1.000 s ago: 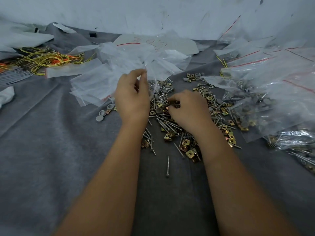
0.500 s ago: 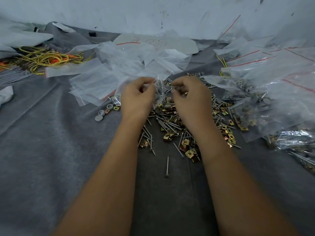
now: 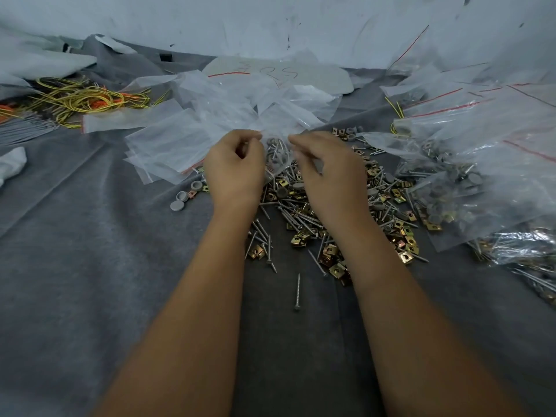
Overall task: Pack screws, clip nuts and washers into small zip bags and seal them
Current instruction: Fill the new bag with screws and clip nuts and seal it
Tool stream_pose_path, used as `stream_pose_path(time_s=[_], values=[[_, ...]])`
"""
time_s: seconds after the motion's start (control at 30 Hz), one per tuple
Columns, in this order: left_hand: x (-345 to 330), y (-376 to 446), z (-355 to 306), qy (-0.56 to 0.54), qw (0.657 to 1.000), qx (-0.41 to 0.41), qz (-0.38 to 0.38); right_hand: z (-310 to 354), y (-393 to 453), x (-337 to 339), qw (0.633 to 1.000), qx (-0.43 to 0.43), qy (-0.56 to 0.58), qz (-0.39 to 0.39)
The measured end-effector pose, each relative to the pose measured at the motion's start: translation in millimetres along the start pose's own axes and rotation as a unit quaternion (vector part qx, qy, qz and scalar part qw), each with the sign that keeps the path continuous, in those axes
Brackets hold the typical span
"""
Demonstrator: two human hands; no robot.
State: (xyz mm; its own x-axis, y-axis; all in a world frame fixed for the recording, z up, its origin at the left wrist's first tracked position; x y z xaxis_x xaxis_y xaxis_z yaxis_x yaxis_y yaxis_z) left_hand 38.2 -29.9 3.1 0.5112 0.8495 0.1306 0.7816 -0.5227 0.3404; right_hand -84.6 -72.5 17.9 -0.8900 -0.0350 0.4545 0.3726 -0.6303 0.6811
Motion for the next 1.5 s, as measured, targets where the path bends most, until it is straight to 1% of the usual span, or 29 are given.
stream_pose_path(time_s=[0.07,0.1,0.13,0.2,0.27,0.33,0.5,0.63,0.8,0.87,0.93,0.97,1.03,1.1,1.17,1.23,1.33,1.4,1.47,1.5], values=[[1,4,4,0.004,0.999,0.024,-0.021,-1,1,4,1.000,-0.016,-0.014,-0.018],[1,5,5,0.007,0.999,0.027,-0.024,-2,1,6,0.999,-0.031,-0.033,-0.011],[1,5,6,0.008,0.999,0.024,-0.024,-4,1,6,0.997,-0.049,-0.056,0.010],[-1,4,6,0.006,1.000,0.011,-0.019,-7,0,5,0.986,-0.077,-0.123,0.081],[-2,3,6,0.013,1.000,0.000,-0.012,-7,-2,3,0.963,-0.082,-0.203,0.160],[-2,3,7,0.019,1.000,-0.004,-0.008,-7,-3,1,0.949,-0.078,-0.239,0.192],[-2,1,4,0.002,1.000,0.005,0.005,-10,-1,0,0.953,-0.075,-0.234,0.175],[-2,0,3,-0.005,0.999,0.016,0.028,-11,-2,0,0.972,-0.071,-0.177,0.136],[-1,-3,1,-0.002,0.998,0.013,0.055,-8,-2,0,0.994,-0.076,-0.070,0.032],[-1,-3,0,0.008,0.998,0.008,0.059,-5,-1,0,0.998,-0.057,-0.007,-0.012],[-1,-4,0,0.014,0.998,0.000,0.068,0,-1,0,0.999,-0.021,0.024,-0.029],[-1,-4,-1,0.016,0.997,-0.006,0.071,2,-2,-1,0.999,-0.005,0.027,-0.023],[-2,-4,-2,0.016,0.997,-0.016,0.073,3,-3,-4,1.000,0.008,0.013,0.012],[-2,-3,-2,0.003,0.997,-0.016,0.071,1,-3,-7,0.998,0.014,-0.029,0.053],[-3,-3,-2,-0.010,0.997,-0.015,0.069,-2,-3,-8,0.995,0.021,-0.066,0.074],[-3,-3,-2,-0.009,0.998,-0.009,0.066,-2,-3,-6,0.996,0.012,-0.057,0.067],[-3,-2,0,-0.005,0.999,0.007,0.044,0,-2,-2,1.000,-0.011,-0.002,0.020],[-3,0,3,-0.013,0.999,0.030,0.021,-2,-2,0,0.999,-0.043,-0.008,0.002],[-3,2,4,-0.015,0.999,0.044,0.002,-4,-2,0,0.996,-0.077,-0.040,0.028],[-3,2,5,-0.011,0.999,0.046,-0.003,-4,-3,0,0.993,-0.080,-0.061,0.061]])
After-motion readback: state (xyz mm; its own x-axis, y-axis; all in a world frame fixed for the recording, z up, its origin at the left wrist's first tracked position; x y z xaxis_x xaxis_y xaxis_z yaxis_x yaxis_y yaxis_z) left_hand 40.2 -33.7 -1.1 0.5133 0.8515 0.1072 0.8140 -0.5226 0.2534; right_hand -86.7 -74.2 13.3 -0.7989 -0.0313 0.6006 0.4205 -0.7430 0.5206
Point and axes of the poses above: each hand's wrist, its own y-axis towards the middle knuckle, its own x-axis out of the back of the hand, z = x × y, the point moved 1 cm from there along y, towards the middle knuckle, and after that the axes turned 6 degrees about y, right-handed, at the moved point
